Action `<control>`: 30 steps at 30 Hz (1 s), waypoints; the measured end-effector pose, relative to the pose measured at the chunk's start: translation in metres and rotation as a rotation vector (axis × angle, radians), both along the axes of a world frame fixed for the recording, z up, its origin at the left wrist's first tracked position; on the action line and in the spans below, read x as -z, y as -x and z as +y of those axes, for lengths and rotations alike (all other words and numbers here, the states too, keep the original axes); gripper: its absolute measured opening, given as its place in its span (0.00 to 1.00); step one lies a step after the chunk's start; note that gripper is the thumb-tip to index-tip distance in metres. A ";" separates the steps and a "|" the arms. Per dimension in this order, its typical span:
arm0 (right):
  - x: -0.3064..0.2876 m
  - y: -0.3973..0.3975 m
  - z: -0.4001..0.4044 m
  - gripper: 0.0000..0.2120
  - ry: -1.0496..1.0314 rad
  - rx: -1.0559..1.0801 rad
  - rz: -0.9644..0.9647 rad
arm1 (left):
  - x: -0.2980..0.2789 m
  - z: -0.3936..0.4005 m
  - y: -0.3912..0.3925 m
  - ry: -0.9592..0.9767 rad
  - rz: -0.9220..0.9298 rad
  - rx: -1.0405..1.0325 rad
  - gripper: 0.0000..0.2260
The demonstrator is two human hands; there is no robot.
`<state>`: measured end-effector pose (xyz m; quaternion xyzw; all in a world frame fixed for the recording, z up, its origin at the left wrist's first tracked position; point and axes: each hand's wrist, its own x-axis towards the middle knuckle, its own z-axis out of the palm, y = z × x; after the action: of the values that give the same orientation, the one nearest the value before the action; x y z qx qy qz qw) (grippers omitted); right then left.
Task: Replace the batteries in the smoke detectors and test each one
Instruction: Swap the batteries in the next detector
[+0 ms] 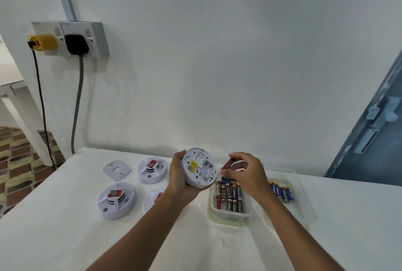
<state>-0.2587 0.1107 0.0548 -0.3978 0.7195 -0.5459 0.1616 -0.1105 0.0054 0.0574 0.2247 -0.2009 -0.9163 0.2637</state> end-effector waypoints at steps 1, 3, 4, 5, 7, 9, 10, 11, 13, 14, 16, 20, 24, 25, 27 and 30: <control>-0.007 -0.004 0.001 0.23 0.035 -0.050 -0.034 | -0.002 0.001 0.001 0.013 0.011 0.011 0.19; -0.019 -0.011 0.000 0.22 0.073 -0.154 -0.051 | -0.006 0.004 0.003 0.038 0.035 0.041 0.20; -0.023 -0.014 -0.001 0.21 0.080 -0.191 -0.037 | -0.009 0.006 0.004 0.044 0.045 0.057 0.21; -0.027 -0.015 -0.003 0.20 0.083 -0.213 -0.010 | -0.011 0.006 0.004 0.050 0.060 0.076 0.22; -0.031 -0.016 -0.005 0.17 0.084 -0.226 0.060 | -0.014 0.007 0.006 0.053 0.072 0.094 0.23; -0.032 -0.014 -0.006 0.14 0.076 -0.236 0.139 | -0.016 0.006 0.006 0.052 0.064 0.077 0.22; -0.032 -0.014 -0.007 0.12 0.070 -0.236 0.195 | -0.017 0.006 0.006 0.058 0.060 0.068 0.21; -0.032 -0.014 -0.007 0.12 0.068 -0.229 0.269 | -0.019 0.006 0.005 0.063 0.054 0.057 0.20; -0.029 -0.016 -0.007 0.12 0.083 -0.185 0.493 | -0.023 0.007 0.004 0.059 0.049 0.029 0.19; -0.026 -0.018 -0.006 0.12 0.088 -0.157 0.621 | -0.023 0.007 0.004 0.053 0.044 0.018 0.18; -0.019 -0.024 -0.002 0.16 0.068 -0.093 0.793 | -0.022 0.006 0.003 0.056 0.021 0.001 0.18; -0.012 -0.044 0.005 0.26 0.081 -0.030 0.955 | -0.017 0.005 0.003 0.027 -0.014 -0.015 0.20; -0.011 -0.047 0.004 0.27 0.081 -0.117 1.092 | -0.014 0.007 0.003 0.008 -0.038 -0.029 0.21; -0.009 -0.046 0.004 0.29 0.040 -0.160 1.109 | -0.013 0.007 0.003 0.004 -0.043 -0.028 0.21; -0.004 -0.041 0.004 0.31 -0.028 -0.242 1.141 | -0.010 0.007 0.001 -0.006 -0.064 -0.034 0.20; -0.002 -0.040 0.005 0.35 -0.066 -0.325 1.128 | -0.006 0.007 -0.001 -0.022 -0.094 -0.043 0.20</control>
<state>-0.2185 0.1160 0.0566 -0.7266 0.6409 -0.1953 -0.1522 -0.1093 0.0126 0.0632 0.2745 -0.1980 -0.9011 0.2709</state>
